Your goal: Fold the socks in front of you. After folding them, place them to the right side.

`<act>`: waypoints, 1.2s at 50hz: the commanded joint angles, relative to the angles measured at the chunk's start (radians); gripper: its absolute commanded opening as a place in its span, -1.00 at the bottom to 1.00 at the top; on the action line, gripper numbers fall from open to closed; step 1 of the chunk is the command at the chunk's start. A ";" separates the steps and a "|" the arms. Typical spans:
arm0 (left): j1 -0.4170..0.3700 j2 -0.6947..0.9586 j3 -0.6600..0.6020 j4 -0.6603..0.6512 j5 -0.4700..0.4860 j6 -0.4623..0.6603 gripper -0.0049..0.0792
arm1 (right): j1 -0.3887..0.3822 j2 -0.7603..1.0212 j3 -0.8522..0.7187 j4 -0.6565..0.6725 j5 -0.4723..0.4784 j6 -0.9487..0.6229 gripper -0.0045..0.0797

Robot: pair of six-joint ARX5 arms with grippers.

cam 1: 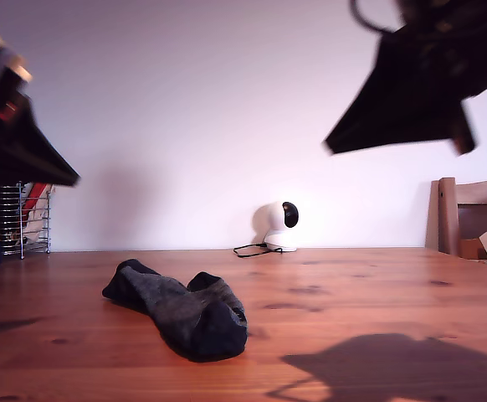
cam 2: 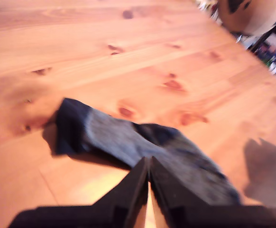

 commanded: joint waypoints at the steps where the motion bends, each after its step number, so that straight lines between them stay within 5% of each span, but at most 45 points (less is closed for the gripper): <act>1: -0.011 0.058 0.021 0.002 -0.001 0.025 -0.93 | 0.014 0.025 0.018 0.018 0.004 -0.002 -0.92; 27: -0.094 0.358 0.236 -0.006 -0.001 0.074 -0.93 | 0.107 0.173 0.070 0.096 0.079 0.047 -0.87; 49: -0.102 0.436 0.252 -0.008 -0.052 0.116 -0.93 | 0.143 0.453 0.245 -0.005 0.106 0.055 -0.24; 60: -0.102 0.436 0.252 -0.009 -0.058 0.129 -0.93 | 0.166 0.541 0.279 -0.021 0.114 0.053 -0.18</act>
